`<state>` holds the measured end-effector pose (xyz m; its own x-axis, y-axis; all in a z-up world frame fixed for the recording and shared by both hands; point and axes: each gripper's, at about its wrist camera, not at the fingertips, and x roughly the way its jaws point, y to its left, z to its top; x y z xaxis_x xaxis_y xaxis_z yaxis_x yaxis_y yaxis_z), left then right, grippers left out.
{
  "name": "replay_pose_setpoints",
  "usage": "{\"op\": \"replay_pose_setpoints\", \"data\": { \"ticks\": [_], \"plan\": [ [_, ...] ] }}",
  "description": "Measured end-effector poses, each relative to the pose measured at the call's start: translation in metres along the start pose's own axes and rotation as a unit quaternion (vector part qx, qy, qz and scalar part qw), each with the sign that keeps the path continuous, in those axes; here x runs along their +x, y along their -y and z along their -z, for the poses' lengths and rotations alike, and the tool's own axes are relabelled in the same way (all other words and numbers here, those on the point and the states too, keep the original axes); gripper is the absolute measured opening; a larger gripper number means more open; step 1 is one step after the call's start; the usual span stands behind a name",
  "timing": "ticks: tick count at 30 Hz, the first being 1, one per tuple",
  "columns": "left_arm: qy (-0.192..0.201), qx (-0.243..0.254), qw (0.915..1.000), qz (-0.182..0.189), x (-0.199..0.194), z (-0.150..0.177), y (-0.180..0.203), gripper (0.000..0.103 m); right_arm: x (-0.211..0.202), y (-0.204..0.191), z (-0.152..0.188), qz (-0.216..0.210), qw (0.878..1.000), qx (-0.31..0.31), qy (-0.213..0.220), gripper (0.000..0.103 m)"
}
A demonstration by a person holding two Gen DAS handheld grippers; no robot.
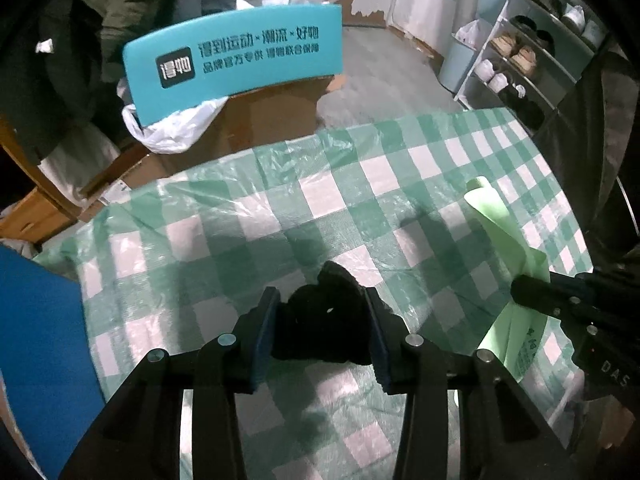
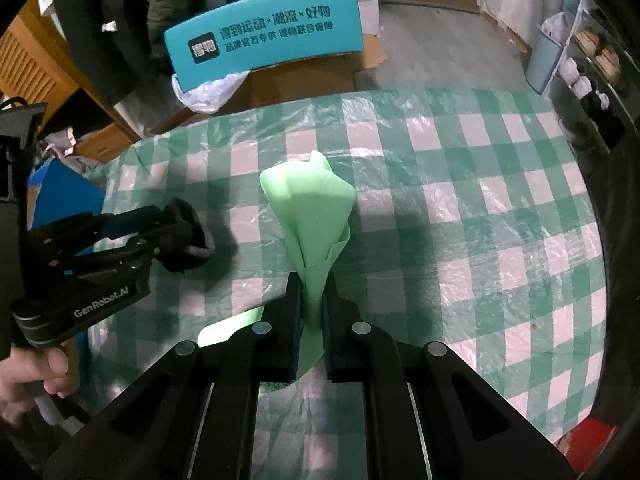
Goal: Organize soft objects
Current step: 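Carry the black sock with the left gripper while the right gripper carries the green pad to the box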
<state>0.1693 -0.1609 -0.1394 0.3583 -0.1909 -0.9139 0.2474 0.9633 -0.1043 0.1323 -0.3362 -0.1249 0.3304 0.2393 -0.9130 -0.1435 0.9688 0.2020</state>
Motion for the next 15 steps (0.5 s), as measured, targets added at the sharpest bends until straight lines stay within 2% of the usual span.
{"op": "replay_pose_setpoints", "data": {
  "ticks": [15],
  "plan": [
    [0.034,-0.001,0.9993,-0.014,-0.072,0.027,-0.008,0.042,-0.049,-0.042,0.009,-0.01,0.998,-0.05,0.032,0.008]
  ]
}}
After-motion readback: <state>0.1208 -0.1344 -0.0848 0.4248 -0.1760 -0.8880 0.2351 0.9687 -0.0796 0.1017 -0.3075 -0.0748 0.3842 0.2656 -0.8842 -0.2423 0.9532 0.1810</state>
